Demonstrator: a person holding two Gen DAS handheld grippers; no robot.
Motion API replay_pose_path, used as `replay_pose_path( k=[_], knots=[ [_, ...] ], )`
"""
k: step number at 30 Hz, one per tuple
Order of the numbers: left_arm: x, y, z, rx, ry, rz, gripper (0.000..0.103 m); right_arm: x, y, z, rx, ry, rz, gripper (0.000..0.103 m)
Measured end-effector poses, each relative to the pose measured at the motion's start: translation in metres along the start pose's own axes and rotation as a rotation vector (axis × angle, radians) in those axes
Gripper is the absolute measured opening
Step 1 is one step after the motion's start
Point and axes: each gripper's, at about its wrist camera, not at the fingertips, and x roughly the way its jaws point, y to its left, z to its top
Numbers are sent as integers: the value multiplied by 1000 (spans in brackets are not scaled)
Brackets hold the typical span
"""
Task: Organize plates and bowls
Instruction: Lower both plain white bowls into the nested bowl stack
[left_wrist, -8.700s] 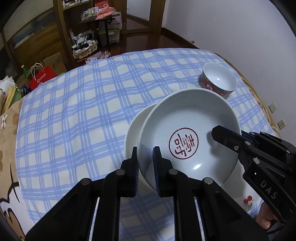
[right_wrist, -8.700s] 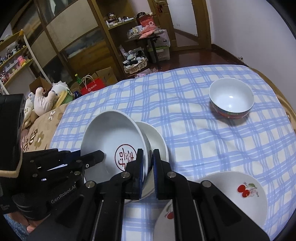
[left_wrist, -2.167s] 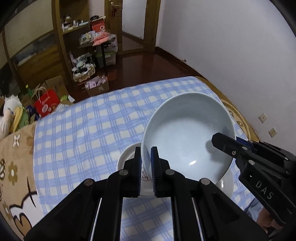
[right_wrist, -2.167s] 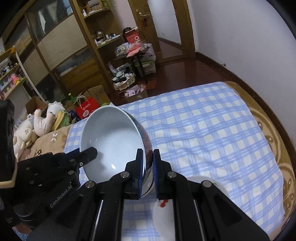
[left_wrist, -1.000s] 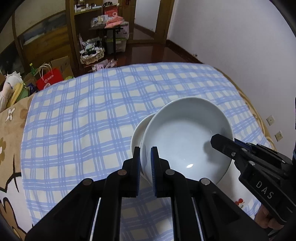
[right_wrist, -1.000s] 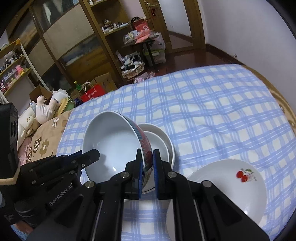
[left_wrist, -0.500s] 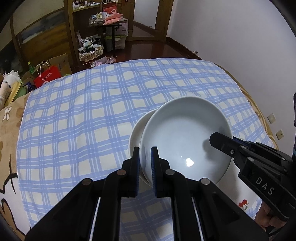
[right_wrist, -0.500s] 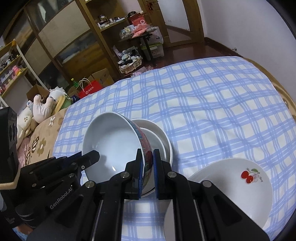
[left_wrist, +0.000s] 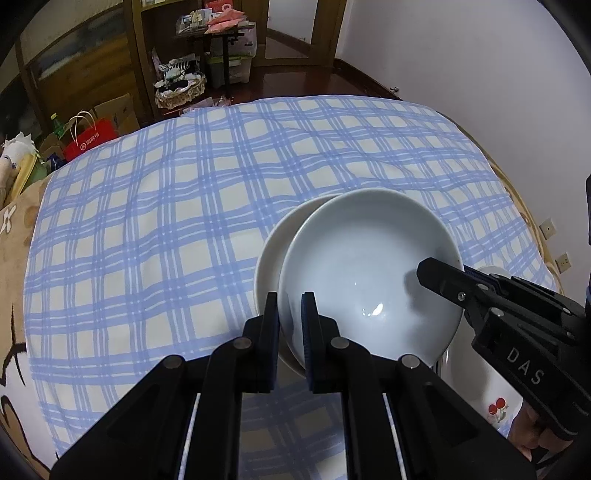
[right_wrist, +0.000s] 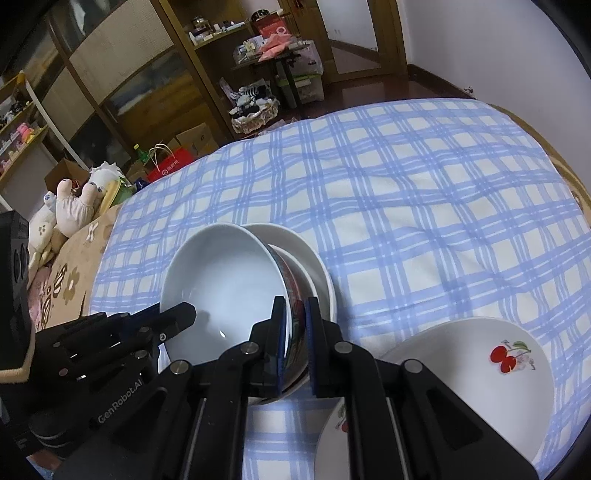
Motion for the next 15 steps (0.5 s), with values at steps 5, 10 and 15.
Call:
replay_pose_path(
  k=[5, 10, 15],
  knots=[
    [2, 2, 1, -3, 0, -1, 10, 1, 1, 1, -7, -1, -1, 11],
    [3, 3, 0, -8, 6, 2, 10, 3, 5, 0, -27, 6, -15, 11],
    [5, 0, -1, 14, 15, 10, 10, 2, 6, -1, -20, 5, -13, 11]
  ],
)
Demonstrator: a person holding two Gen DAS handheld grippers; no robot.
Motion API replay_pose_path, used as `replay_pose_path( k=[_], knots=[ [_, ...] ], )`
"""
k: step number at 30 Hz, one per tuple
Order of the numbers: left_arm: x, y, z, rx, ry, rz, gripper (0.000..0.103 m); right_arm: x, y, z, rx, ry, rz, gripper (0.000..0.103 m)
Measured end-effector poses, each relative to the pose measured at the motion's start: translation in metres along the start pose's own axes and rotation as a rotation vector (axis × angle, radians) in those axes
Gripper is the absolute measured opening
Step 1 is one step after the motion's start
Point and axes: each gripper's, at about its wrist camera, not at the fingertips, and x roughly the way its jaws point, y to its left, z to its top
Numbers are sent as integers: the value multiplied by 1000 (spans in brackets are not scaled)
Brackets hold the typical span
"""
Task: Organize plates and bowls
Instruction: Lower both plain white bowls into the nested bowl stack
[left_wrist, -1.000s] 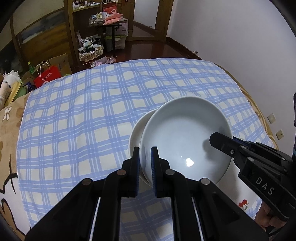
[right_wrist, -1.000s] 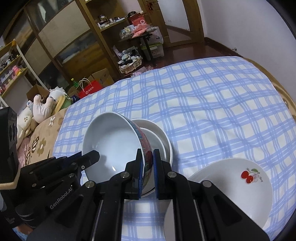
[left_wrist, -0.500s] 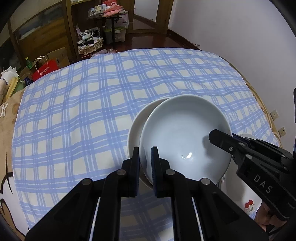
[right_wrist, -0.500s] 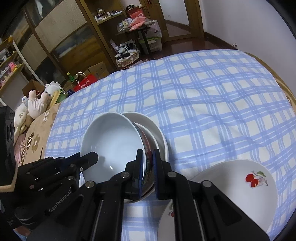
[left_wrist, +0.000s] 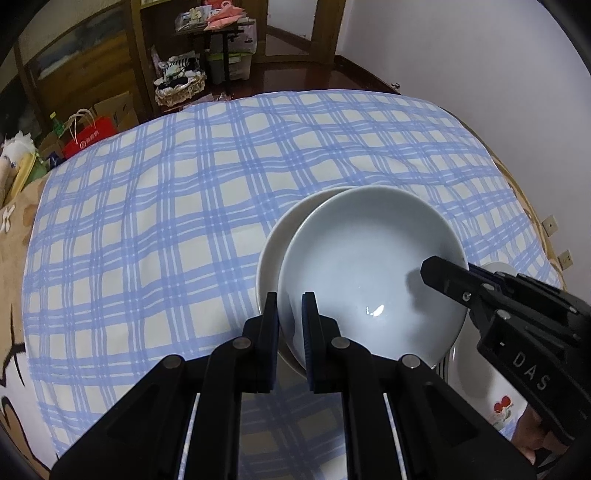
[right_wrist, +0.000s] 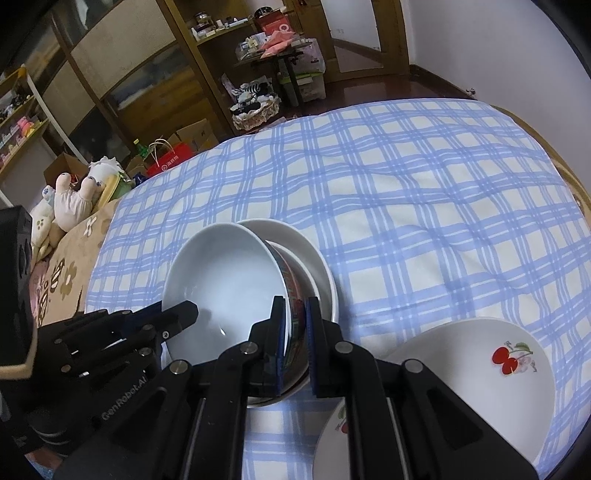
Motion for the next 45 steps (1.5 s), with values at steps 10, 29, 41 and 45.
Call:
replay_pose_path(
  k=[10, 29, 41, 45],
  knots=[
    [1, 2, -1, -11, 4, -13, 10, 2, 1, -1, -23, -4, -13, 12],
    [2, 2, 1, -14, 4, -13, 13, 3, -1, 0, -27, -10, -18, 12],
    [1, -2, 0, 24, 9, -4, 14, 3, -1, 1, -33, -10, -21, 12],
    [2, -1, 1, 16, 15, -15, 14, 4, -1, 1, -33, -12, -22, 12]
  ],
)
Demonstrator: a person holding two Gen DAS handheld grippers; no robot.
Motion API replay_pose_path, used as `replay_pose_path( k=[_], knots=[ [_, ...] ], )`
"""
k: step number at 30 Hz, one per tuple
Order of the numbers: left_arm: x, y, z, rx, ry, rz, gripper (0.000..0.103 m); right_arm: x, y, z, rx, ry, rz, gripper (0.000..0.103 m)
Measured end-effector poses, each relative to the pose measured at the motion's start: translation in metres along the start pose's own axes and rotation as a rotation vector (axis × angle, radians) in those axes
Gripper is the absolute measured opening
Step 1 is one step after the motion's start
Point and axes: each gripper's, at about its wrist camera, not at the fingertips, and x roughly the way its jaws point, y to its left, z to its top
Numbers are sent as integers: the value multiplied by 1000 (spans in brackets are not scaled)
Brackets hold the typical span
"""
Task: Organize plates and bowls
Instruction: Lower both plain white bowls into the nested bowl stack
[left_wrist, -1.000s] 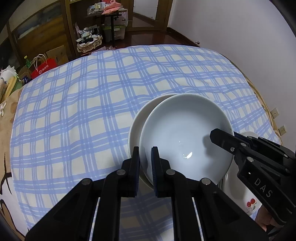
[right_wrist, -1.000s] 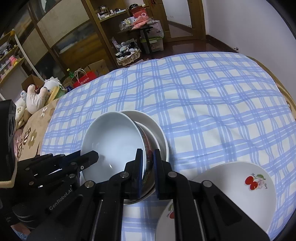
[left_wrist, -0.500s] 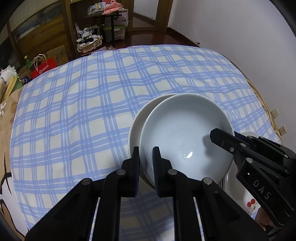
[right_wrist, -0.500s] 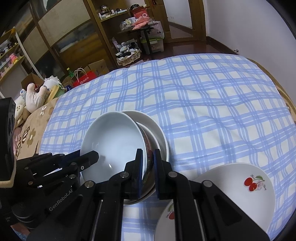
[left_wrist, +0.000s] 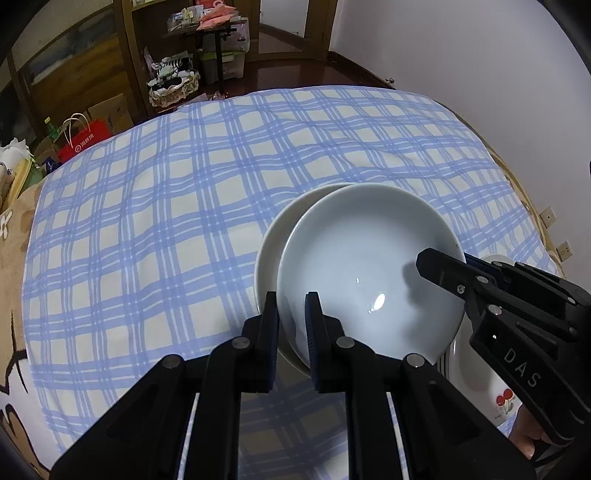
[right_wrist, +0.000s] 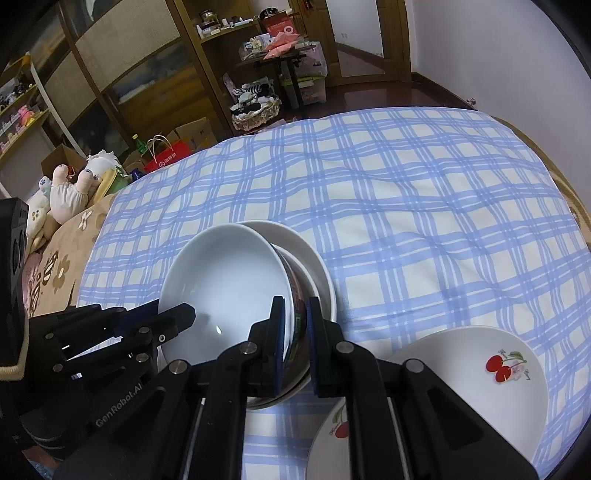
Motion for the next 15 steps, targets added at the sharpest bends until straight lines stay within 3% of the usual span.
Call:
replay_pose_path(
  k=[15],
  knots=[
    [-4, 0, 0, -2, 0, -14, 18, 1, -6, -3, 15, -17, 8, 13]
  ],
)
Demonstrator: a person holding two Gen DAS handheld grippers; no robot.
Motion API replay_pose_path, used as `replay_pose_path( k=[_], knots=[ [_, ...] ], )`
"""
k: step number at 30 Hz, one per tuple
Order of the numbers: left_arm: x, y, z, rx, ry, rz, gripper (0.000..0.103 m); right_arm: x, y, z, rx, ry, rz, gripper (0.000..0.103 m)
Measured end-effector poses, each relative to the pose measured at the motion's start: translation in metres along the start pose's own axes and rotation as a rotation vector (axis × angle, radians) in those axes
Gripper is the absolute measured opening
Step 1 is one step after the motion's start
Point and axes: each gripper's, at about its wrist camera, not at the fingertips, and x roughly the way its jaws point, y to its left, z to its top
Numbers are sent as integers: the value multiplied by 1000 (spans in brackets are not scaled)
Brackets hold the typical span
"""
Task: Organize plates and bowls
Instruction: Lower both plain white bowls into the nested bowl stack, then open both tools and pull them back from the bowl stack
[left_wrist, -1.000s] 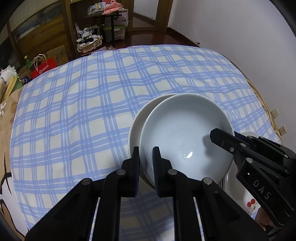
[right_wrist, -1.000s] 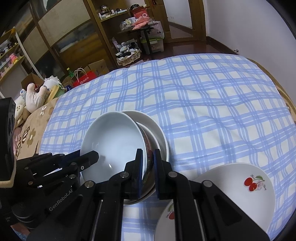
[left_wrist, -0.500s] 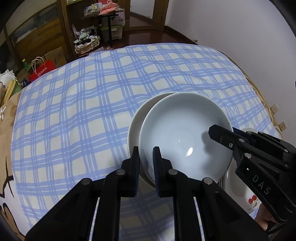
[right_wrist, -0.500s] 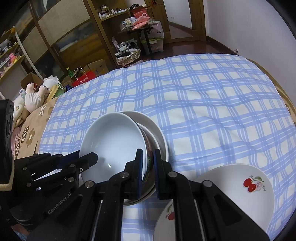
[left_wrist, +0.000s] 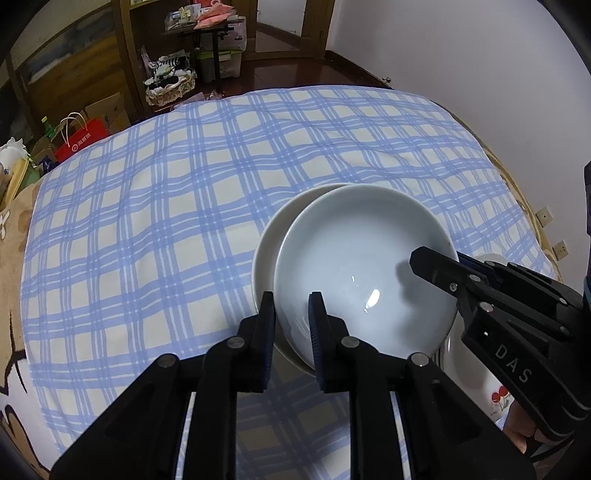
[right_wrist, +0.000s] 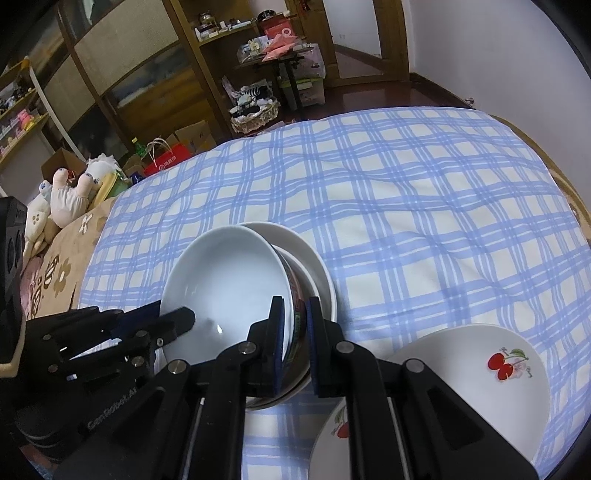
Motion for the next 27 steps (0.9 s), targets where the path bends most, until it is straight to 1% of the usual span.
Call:
replay_pose_path(
  k=[3, 7, 11, 16, 21, 24, 25, 26, 27],
  knots=[
    [-2, 1, 0, -10, 3, -4, 18, 0, 0, -1, 0, 2, 0, 13],
    [-9, 2, 1, -1, -20, 11, 19, 0, 0, 0, -2, -1, 0, 13],
    [-12, 7, 2, -15, -24, 4, 19, -1, -1, -2, -3, 2, 6, 13],
    [-18, 13, 3, -35, -35, 13, 20, -5, -3, -3, 8, 11, 21, 16],
    [-22, 22, 1, -58, -44, 35, 28, -15, -6, 2, -7, -21, 8, 19],
    [-23, 25, 1, -55, -42, 52, 33, -15, -14, 5, 32, -13, 27, 19],
    [-24, 25, 1, -51, -44, 60, 38, -17, -16, 6, 45, -12, 37, 19],
    [-25, 26, 2, -46, -48, 72, 49, -19, -17, 7, 50, -15, 42, 20],
    [-26, 26, 2, -46, -50, 82, 54, -22, -17, 8, 48, -22, 41, 25]
  ],
)
